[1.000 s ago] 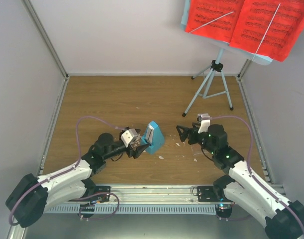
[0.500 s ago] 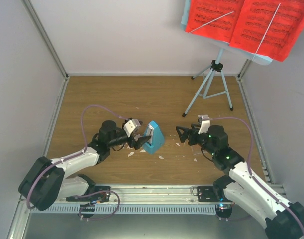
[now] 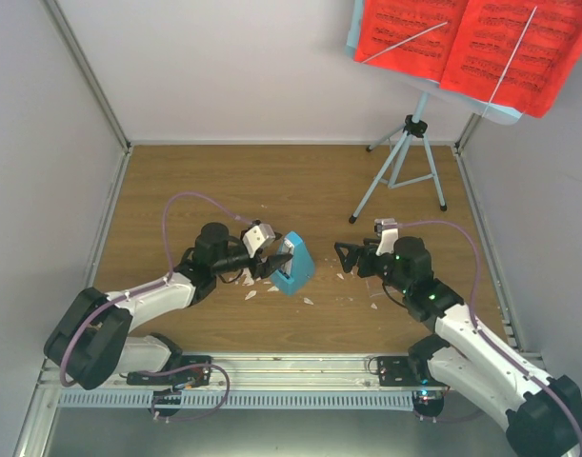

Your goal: Pack up the instrument practice props

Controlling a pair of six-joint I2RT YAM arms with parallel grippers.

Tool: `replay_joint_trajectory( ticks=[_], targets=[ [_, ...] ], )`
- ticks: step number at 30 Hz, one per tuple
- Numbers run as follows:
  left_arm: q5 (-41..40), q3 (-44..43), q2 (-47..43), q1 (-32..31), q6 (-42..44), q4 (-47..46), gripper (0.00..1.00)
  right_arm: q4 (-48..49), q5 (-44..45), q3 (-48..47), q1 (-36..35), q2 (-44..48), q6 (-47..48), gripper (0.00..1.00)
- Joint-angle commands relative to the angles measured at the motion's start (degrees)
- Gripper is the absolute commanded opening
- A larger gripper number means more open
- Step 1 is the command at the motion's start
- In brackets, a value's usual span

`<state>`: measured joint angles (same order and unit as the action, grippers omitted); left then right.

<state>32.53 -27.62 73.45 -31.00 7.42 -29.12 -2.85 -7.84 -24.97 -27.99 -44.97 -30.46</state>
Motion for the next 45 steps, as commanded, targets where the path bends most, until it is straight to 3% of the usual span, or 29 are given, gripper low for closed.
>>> replay_joint_trajectory(
  ticks=[1,10,21,24,29,31,37,41,45],
  targets=[
    [1.0,-1.2,0.8,0.3,1.1,-1.8,0.64,1.4,-0.5,-1.2,0.4,0.3,0.2,1.00],
    [1.9,-1.8,1.3,0.3,0.9,-0.7,0.47,0.7,-0.2,-0.3,0.5,0.6,-0.2,0.99],
    [2.2,-2.4,2.4,0.3,1.3,0.6,0.40,0.6,-0.3,-0.4,0.5,0.5,0.1,1.00],
    [2.0,-2.4,2.0,0.3,1.1,0.8,0.45,0.5,-0.2,-0.5,0.4,0.6,0.1,1.00],
    [-0.6,-1.7,-0.8,0.3,-1.8,1.3,0.80,-0.1,0.2,-1.0,0.5,1.1,-0.3,1.00],
    [-2.8,-0.5,-3.7,0.3,-5.0,1.3,0.87,-0.4,0.5,-1.3,0.5,1.3,-0.7,1.00],
    [-10.7,3.3,-14.5,1.8,-15.5,7.4,0.87,-4.6,2.2,-2.7,0.4,0.7,-3.4,1.00],
    [-0.9,4.7,-15.6,7.2,-23.9,13.0,0.83,-3.1,-2.7,-0.3,0.4,-1.4,-6.5,0.98],
    [5.9,8.3,-17.2,8.7,-27.9,9.9,0.79,5.1,-10.8,5.0,0.3,-5.3,-11.1,0.84]
  ],
)
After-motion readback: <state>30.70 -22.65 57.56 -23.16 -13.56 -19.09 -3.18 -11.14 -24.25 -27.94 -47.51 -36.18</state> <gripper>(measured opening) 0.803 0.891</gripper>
